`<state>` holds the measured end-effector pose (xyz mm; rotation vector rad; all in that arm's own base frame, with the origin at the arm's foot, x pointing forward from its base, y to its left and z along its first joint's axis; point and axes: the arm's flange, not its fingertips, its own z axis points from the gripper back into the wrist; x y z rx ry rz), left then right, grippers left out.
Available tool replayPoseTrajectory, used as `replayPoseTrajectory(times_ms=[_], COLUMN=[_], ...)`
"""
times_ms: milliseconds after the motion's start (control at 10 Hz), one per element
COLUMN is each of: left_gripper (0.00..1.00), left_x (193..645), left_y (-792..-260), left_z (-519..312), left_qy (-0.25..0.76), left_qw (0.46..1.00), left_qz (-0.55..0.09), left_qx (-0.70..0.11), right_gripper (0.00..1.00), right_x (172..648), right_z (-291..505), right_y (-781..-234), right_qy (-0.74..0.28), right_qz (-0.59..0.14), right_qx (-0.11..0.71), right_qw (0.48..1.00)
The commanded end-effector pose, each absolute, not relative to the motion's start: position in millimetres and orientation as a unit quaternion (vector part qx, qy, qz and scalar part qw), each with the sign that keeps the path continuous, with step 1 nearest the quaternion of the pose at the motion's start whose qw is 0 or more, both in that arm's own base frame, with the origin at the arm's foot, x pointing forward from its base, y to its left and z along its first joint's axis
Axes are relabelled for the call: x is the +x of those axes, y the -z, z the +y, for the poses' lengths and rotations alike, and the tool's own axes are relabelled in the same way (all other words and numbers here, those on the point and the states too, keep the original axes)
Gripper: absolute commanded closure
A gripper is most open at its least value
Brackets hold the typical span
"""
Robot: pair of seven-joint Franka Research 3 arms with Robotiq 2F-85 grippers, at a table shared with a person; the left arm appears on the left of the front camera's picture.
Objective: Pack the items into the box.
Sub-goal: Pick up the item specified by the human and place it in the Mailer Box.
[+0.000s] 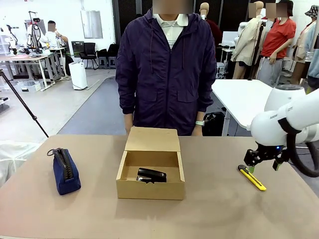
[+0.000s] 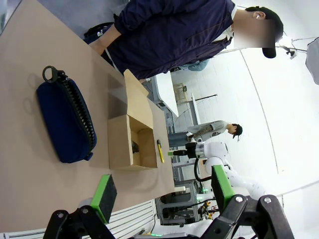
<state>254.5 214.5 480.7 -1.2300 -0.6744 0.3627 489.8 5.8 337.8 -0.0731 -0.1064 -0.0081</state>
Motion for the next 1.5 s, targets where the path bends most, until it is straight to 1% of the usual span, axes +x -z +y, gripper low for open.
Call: replayPoseTrajectory(times_ms=[0, 100, 200, 300, 500, 600, 1000, 1100, 1200, 1300, 1400], left_gripper=[0.0, 0.0, 0.0, 0.0, 0.0, 0.0, 0.0, 0.0, 0.0, 0.0, 0.0], left_x=[255, 255, 255, 255, 255, 255, 255, 255, 255, 255, 255], left_y=[-481, -481, -481, -481, -481, -481, -481, -481, -481, -481, -481], left_z=[213, 213, 213, 213, 213, 213, 213, 213, 213, 213, 213], left_qy=[-0.16, -0.16, -0.16, -0.16, -0.16, -0.16, -0.16, -0.16, -0.16, -0.16, -0.16], left_qw=[0.741, 0.741, 0.741, 0.741, 0.741, 0.741, 0.741, 0.741, 0.741, 0.741, 0.741], left_qz=[-0.318, -0.318, -0.318, -0.318, -0.318, -0.318, -0.318, -0.318, -0.318, -0.318, -0.318], left_qx=[-0.569, -0.569, -0.569, -0.569, -0.569, -0.569, -0.569, -0.569, -0.569, -0.569, -0.569], right_gripper=[0.0, 0.0, 0.0, 0.0, 0.0, 0.0, 0.0, 0.3, 0.86, 1.0, 1.0], right_x=[501, 504, 514, 515, 524, 526, 524, 524, 524, 525, 525], right_z=[23, 24, 22, 21, 22, 24, 25, 25, 26, 25, 25], right_y=[-329, -320, -306, -305, -293, -289, -292, -292, -292, -293, -294], right_qy=[0.071, 0.065, 0.037, 0.035, 0.018, 0.021, 0.009, 0.006, 0.002, 0.001, 0.001], right_qz=[-0.052, -0.064, -0.086, -0.088, -0.079, -0.073, -0.082, -0.078, -0.072, -0.07, -0.064], right_qx=[-0.055, -0.059, -0.023, -0.028, -0.007, -0.009, -0.012, -0.013, -0.004, -0.001, 0.005], right_qw=[0.995, 0.994, 0.995, 0.995, 0.997, 0.997, 0.996, 0.997, 0.997, 0.998, 0.998])
